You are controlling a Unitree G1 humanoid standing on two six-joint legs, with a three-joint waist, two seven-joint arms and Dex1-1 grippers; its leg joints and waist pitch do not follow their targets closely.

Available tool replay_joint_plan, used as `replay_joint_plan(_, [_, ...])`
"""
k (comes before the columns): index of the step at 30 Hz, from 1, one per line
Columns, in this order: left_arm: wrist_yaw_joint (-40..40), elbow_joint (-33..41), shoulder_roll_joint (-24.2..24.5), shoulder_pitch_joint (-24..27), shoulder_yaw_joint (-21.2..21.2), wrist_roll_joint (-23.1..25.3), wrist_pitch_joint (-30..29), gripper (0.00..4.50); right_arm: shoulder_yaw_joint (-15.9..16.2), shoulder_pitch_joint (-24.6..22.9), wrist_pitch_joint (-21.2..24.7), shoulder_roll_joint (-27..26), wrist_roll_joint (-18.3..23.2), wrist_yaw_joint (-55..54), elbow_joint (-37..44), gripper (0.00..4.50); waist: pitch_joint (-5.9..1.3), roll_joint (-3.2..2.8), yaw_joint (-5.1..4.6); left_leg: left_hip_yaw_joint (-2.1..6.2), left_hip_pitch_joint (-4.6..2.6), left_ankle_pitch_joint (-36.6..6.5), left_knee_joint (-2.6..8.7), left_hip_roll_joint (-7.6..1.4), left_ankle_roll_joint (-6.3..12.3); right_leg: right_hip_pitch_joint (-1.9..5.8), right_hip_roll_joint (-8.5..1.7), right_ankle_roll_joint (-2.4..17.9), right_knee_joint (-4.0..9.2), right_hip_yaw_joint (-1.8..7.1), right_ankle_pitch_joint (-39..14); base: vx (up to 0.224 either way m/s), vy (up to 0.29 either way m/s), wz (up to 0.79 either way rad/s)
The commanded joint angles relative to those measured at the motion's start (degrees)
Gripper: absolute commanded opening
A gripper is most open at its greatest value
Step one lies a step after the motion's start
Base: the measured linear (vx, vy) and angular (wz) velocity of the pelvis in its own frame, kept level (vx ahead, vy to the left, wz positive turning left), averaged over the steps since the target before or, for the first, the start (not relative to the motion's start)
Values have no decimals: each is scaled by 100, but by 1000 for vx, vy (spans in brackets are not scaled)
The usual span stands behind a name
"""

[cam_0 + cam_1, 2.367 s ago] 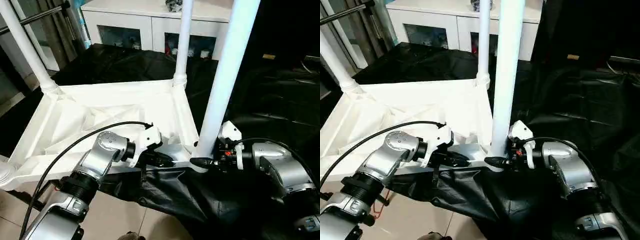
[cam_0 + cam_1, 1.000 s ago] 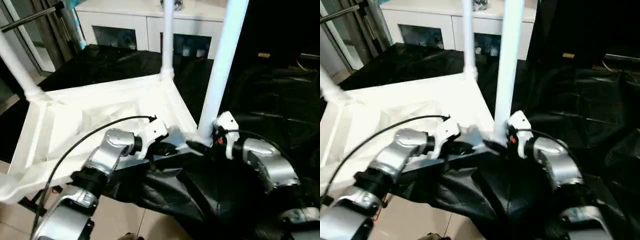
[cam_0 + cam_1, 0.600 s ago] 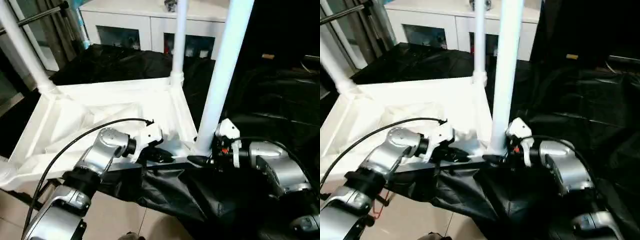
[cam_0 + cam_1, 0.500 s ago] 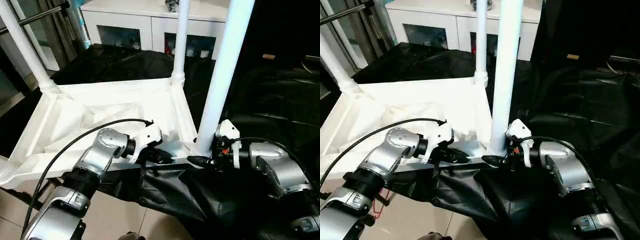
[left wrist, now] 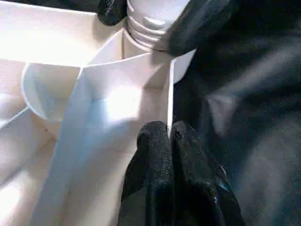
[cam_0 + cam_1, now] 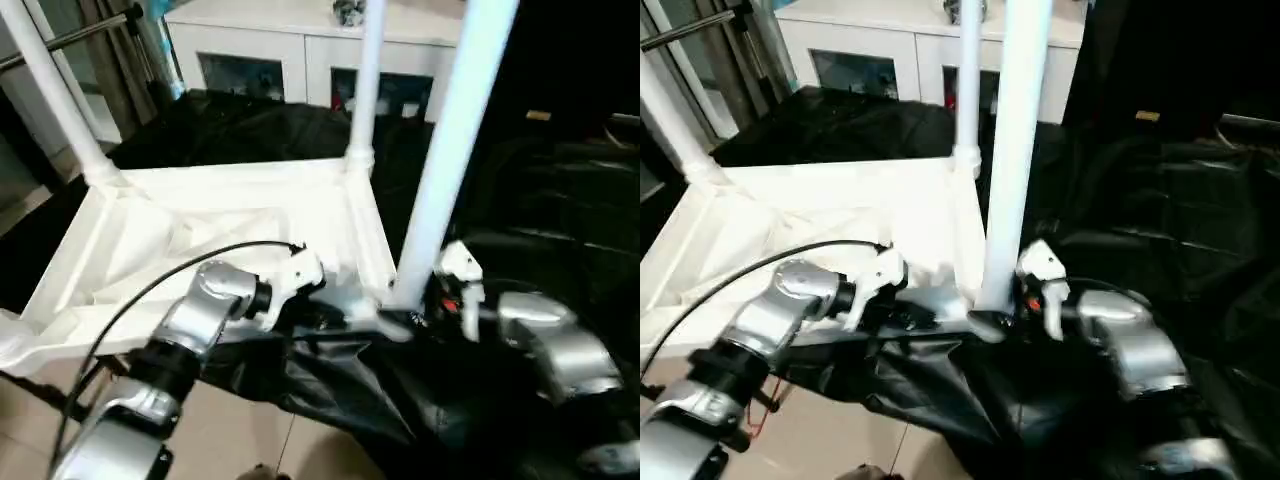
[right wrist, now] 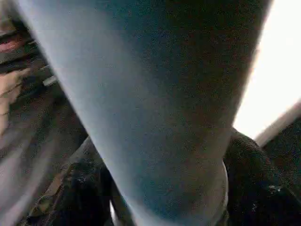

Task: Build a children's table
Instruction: Rotate leg to tighten

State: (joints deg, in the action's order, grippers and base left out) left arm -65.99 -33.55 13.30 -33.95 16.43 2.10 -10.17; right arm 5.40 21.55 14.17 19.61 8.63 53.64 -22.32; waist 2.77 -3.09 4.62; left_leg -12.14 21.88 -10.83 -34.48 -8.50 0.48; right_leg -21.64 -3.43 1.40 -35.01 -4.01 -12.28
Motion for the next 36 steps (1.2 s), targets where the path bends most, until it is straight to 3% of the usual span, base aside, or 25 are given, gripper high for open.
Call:
replay_joint_plan(1, [471, -48, -474, -188, 103, -48, -29, 0, 265, 72, 48, -379, -321, -729, -479, 270, -271, 80, -62, 345, -172, -1520, 445, -565, 14, 126, -687, 1143, 578, 358, -1962, 0, 0, 0])
replay_joint_plan(2, [859, -189, -648, -288, 46, 20, -80, 0, 41, 219, 91, -639, -331, -1353, -775, 270, -263, 72, -128, 362, -180, -1688, 465, -572, -95, 110, -685, 1081, 590, 367, -2157, 0, 0, 0])
replay_joint_plan(4, [953, -224, -691, -313, 34, 38, -92, 0, -14, 252, 114, -702, -321, -1485, -835, 270, -266, 79, -194, 396, -197, -1929, 484, -574, -184, 123, -684, 1011, 611, 357, -2311, 0, 0, 0])
replay_joint_plan(7, [1705, -445, -1012, -470, -86, 137, -215, 0, -237, 490, 173, -1110, -325, -2371, -1192, 270, -253, 64, -229, 364, -202, -1944, 497, -581, -185, 87, -675, 1096, 601, 391, -1974, 0, 0, 0])
replay_joint_plan(8, [1856, -497, -1081, -502, -109, 155, -217, 0, -248, 534, 143, -1194, -338, -2498, -1252, 270, -246, 74, -247, 377, -241, -2142, 490, -548, -229, 91, -686, 1082, 633, 379, -2214, 0, 0, 0])
replay_joint_plan(11, [2203, -679, -1310, -578, -155, 240, -83, 0, -210, 714, -155, -1510, -479, -2810, -1518, 270, -246, 86, -245, 373, -223, -2034, 481, -546, -161, 113, -711, 1037, 655, 400, -2260, 0, 0, 0])
replay_joint_plan(12, [2193, -682, -1330, -576, -141, 248, -47, 0, -213, 736, -187, -1555, -457, -2766, -1540, 305, -264, 80, -241, 372, -214, -1899, 485, -546, -124, 129, -708, 1026, 649, 401, -2164, 0, 0, 0])
replay_joint_plan(13, [2137, -663, -1312, -560, -109, 259, 55, 0, -182, 737, -185, -1549, -427, -2618, -1509, 305, -265, 96, -236, 363, -193, -1794, 487, -549, -60, 146, -702, 1046, 637, 403, -2003, 0, 0, 0])
replay_joint_plan(15, [2014, -618, -1264, -529, -69, 260, 147, 0, -120, 723, -168, -1504, -408, -2412, -1444, 345, -275, 87, -222, 355, -182, -1645, 491, -556, 23, 160, -688, 1089, 606, 399, -1771, 0, 0, 0])
replay_joint_plan(18, [1680, -535, -1105, -455, 49, 258, 310, 0, -86, 732, -135, -1378, -362, -2128, -1379, 351, -274, 93, -223, 348, -150, -1544, 482, -554, 129, 189, -703, 1107, 602, 400, -1701, 0, 0, 0])
replay_joint_plan(20, [1366, -436, -980, -378, 88, 198, 355, 0, -26, 736, -158, -1179, -339, -1777, -1294, 383, -280, 71, -227, 348, -156, -1513, 481, -558, 151, 192, -695, 1133, 596, 392, -1643, 0, 0, 0])
replay_joint_plan(24, [1121, -378, -870, -333, 116, 157, 405, 0, 34, 719, -194, -970, -329, -1384, -1219, 383, -301, 73, -229, 333, -136, -1302, 474, -574, 262, 215, -681, 1258, 550, 386, -1201, 0, 0, 0])
replay_joint_plan(30, [230, -247, -498, -247, 206, 46, 500, 0, 274, 387, -165, -206, -14, 426, -517, 383, -337, 65, -136, 304, -116, -877, 427, -595, 536, 251, -661, 1426, 462, 348, -409, 0, 0, 0])
replay_joint_plan(32, [-122, -173, -342, -217, 246, -14, 495, 0, 423, 230, -82, 61, 107, 957, -226, 383, -366, 60, -79, 298, -90, -650, 394, -606, 711, 239, -667, 1461, 405, 337, -52, 0, 0, 0])
replay_joint_plan(36, [-497, -81, -152, -191, 285, -85, 437, 0, 545, 92, -25, 292, 171, 1419, -4, 371, -357, 65, -58, 301, -81, -726, 389, -602, 747, 229, -672, 1464, 415, 325, -196, 0, 0, 0])
